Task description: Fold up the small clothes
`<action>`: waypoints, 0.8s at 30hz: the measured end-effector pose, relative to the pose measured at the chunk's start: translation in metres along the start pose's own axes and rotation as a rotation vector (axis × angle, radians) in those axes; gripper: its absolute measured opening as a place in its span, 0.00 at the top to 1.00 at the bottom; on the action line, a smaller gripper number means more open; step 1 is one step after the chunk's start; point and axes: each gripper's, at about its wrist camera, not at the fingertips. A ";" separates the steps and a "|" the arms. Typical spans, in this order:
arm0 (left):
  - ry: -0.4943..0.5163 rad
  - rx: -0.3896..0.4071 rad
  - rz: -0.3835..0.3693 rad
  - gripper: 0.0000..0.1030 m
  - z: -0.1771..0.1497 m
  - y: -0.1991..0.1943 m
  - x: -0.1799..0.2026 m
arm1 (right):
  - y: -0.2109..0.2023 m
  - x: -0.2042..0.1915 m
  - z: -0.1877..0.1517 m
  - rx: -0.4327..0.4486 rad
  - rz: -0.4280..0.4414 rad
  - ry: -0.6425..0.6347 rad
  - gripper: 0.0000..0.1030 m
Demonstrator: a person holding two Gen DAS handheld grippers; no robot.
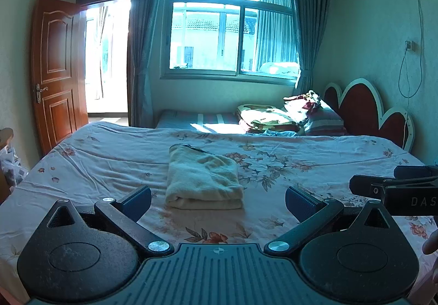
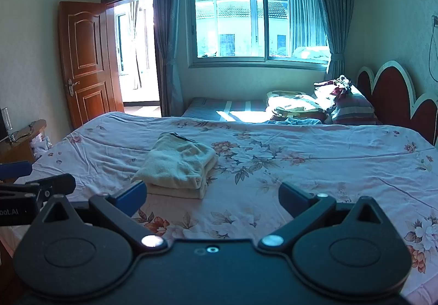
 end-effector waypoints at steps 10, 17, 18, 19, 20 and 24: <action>0.002 0.006 0.000 0.00 0.002 0.000 0.002 | 0.000 -0.005 0.002 0.003 -0.008 -0.002 0.01; 0.000 0.010 0.006 0.00 0.003 -0.002 -0.002 | 0.003 -0.011 0.005 0.003 0.002 -0.003 0.01; 0.000 0.010 0.008 0.00 0.003 -0.002 -0.003 | 0.003 -0.011 0.005 0.002 0.003 -0.004 0.01; 0.000 0.009 0.010 0.00 0.003 -0.001 -0.004 | 0.004 -0.012 0.004 0.001 0.004 -0.005 0.01; -0.001 0.009 0.012 0.00 0.004 -0.001 -0.005 | 0.004 -0.012 0.004 0.002 0.005 -0.005 0.01; -0.004 0.013 0.016 0.00 0.005 0.000 -0.008 | 0.005 -0.013 0.004 0.001 0.006 -0.004 0.01</action>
Point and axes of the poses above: each gripper's, at about its wrist camera, not at the fingertips, and y roughly the way its jaws point, x to its right, z to its top, and after that the axes turned 14 degrees about -y, right-handed
